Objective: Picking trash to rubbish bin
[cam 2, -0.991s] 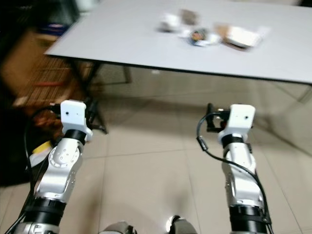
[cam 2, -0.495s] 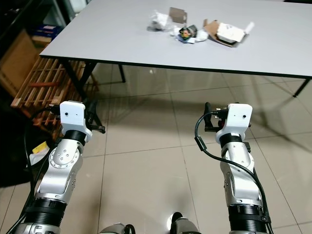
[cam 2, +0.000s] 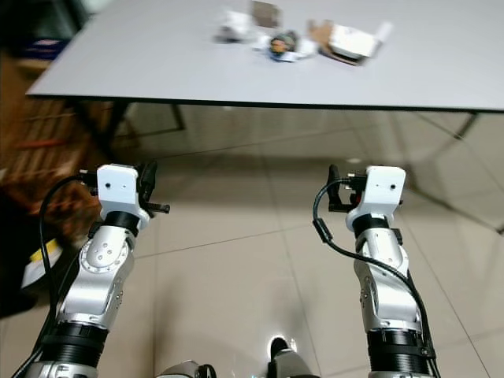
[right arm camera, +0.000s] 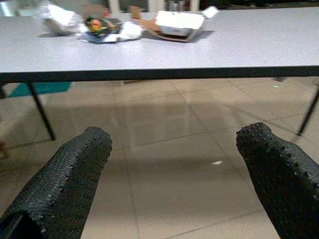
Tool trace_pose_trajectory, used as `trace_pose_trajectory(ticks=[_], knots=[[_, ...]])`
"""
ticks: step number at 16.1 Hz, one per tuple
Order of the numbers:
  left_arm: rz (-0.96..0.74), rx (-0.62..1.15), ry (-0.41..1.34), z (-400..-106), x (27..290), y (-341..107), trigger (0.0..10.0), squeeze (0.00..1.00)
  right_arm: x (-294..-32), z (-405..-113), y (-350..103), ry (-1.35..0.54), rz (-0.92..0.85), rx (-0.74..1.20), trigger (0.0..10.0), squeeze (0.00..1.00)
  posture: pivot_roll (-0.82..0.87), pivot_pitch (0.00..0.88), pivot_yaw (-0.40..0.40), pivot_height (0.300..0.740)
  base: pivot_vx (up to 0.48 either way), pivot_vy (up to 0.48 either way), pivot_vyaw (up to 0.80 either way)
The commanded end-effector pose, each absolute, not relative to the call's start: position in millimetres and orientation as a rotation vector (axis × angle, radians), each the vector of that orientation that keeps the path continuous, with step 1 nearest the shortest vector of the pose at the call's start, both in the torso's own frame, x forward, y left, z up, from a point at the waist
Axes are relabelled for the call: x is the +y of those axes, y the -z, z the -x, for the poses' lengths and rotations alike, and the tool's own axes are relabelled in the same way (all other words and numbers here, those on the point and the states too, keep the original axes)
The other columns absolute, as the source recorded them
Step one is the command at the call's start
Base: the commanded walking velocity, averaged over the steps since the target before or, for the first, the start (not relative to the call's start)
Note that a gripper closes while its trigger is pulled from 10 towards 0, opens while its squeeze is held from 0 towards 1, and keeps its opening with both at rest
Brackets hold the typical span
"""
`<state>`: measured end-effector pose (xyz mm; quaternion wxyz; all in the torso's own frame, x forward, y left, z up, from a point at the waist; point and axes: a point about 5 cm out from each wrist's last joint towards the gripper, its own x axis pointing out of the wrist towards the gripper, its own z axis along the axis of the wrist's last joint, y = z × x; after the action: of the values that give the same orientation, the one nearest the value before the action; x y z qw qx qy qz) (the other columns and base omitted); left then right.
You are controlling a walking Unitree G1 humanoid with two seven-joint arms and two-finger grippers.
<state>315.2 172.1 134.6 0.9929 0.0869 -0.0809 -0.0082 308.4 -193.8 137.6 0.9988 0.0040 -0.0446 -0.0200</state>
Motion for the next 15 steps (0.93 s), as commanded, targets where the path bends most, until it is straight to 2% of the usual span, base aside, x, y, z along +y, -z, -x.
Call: trace_pose_trajectory(ticks=[1,6,11,15], knots=[[-0.186,-0.162,0.01,-313.4,172.9,-134.1,10.0,0.0,-194.5,-307.3,-138.1,0.036,-0.011,-0.086,10.0,0.0,-0.01,0.172,0.043,0.74,0.0,0.0,-0.8],[-0.188,-0.163,0.008,-313.8,173.7,-134.1,10.0,0.0,-193.0,-308.0,-137.9,0.034,-0.016,-0.086,10.0,0.0,-0.01,0.171,0.044,0.74,0.0,0.0,-0.76],[-0.196,-0.165,-0.009,-314.5,174.6,-135.2,10.0,0.0,-191.5,-308.0,-137.8,0.03,-0.014,-0.091,10.0,0.0,-0.01,0.167,0.044,0.74,0.0,0.0,0.0],[-0.194,-0.166,-0.013,-315.1,174.5,-135.5,10.0,0.0,-190.0,-309.0,-138.6,0.026,-0.017,-0.095,10.0,0.0,-0.01,0.16,0.047,0.74,0.244,0.0,0.0]])
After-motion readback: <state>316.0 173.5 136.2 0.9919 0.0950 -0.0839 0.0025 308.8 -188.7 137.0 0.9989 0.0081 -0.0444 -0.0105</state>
